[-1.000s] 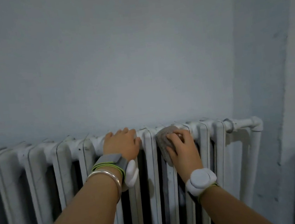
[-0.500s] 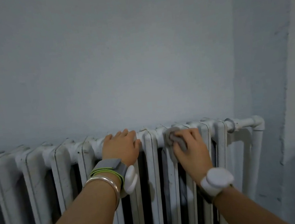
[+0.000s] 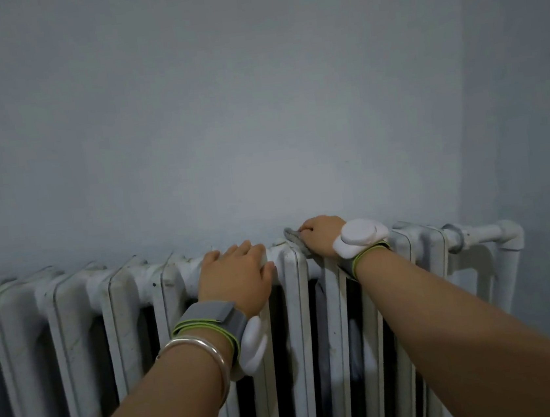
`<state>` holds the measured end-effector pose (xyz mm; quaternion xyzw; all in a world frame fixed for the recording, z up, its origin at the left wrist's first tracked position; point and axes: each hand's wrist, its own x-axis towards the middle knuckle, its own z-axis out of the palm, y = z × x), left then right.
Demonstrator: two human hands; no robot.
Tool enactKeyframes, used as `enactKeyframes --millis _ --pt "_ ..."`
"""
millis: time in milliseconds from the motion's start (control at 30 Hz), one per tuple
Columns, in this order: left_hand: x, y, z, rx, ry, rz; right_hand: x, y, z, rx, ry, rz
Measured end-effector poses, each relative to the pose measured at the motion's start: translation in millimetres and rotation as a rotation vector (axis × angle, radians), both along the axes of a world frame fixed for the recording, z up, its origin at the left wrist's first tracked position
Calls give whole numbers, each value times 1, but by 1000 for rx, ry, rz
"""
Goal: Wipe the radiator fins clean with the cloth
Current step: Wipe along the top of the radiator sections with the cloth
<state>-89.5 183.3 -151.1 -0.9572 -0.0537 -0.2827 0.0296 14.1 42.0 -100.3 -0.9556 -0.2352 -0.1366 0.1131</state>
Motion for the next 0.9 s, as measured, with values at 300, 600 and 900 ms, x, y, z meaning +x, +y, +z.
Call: enactKeyframes --millis 300,600,900 --pt "1 2 1 1 14 -20 -8 -10 -17 158 -209 -23" --pt "1 2 2 8 38 -25 -21 -24 -75 349 -686 16" --pt "0 0 1 17 21 -15 -37 -34 -104 572 -667 118"
